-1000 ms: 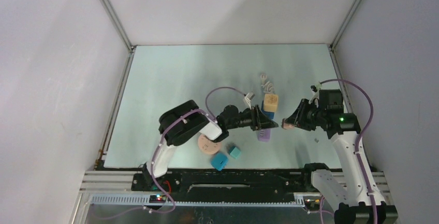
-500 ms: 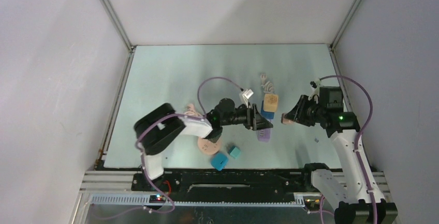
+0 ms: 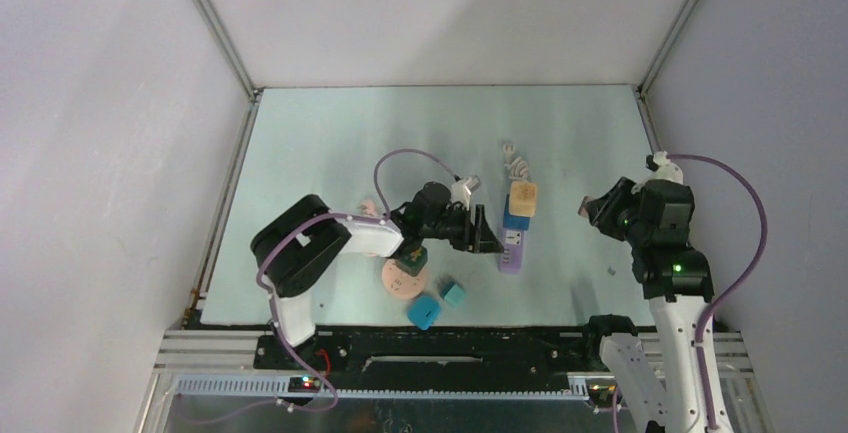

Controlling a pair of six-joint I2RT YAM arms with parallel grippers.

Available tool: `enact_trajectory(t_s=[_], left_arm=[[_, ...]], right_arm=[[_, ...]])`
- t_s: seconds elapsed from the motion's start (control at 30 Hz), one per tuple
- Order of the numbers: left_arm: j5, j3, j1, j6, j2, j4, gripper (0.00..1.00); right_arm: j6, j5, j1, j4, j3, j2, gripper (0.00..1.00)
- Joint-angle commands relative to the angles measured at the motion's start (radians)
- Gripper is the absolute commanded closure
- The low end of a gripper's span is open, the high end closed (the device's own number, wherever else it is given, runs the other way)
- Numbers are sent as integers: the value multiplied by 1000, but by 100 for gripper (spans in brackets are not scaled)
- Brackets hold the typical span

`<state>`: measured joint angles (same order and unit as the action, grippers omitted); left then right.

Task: Insert the plug
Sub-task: Move the socket to the center of the board.

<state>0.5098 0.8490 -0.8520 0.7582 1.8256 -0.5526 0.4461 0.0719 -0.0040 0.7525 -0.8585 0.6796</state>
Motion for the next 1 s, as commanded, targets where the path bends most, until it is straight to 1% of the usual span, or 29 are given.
enact_trajectory(t_s=[0.0, 0.1, 0.2, 0.3, 0.4, 0.47, 0.53, 0.6, 0.67, 0.77, 0.83, 0.97], left_arm=[[56, 87, -5, -60, 48, 113, 38], [111, 150, -22, -61, 113, 127, 37], [125, 213, -44, -80, 158, 151, 35], [164, 274, -62, -49, 215, 120, 34], [191, 333, -82, -7, 266, 68, 34], [192, 364, -92, 12, 285, 45, 34], [189, 381, -92, 10, 284, 60, 34], [158, 343, -82, -12, 250, 73, 34], [119, 272, -60, -32, 198, 77, 33], [81, 153, -8, -45, 100, 63, 33], [69, 90, 19, -80, 31, 61, 33], [45, 45, 46, -193, -103, 171, 33]], right_arm=[[-4, 39, -24, -1, 19, -14, 100], [-23, 155, -24, -40, 67, -21, 100], [-15, 230, -24, -59, 100, -10, 100], [-12, 269, -24, -61, 109, 20, 100], [1, 271, -24, -65, 104, 57, 100], [9, 280, -25, -51, 86, 105, 100], [0, 304, -25, -15, 51, 174, 100], [-28, 314, -24, 47, -5, 274, 100], [-87, 345, -19, 106, -65, 357, 100], [-162, 299, 1, 189, -159, 435, 100], [-213, 290, 34, 210, -189, 473, 100], [-301, 285, 68, 222, -211, 547, 100]])
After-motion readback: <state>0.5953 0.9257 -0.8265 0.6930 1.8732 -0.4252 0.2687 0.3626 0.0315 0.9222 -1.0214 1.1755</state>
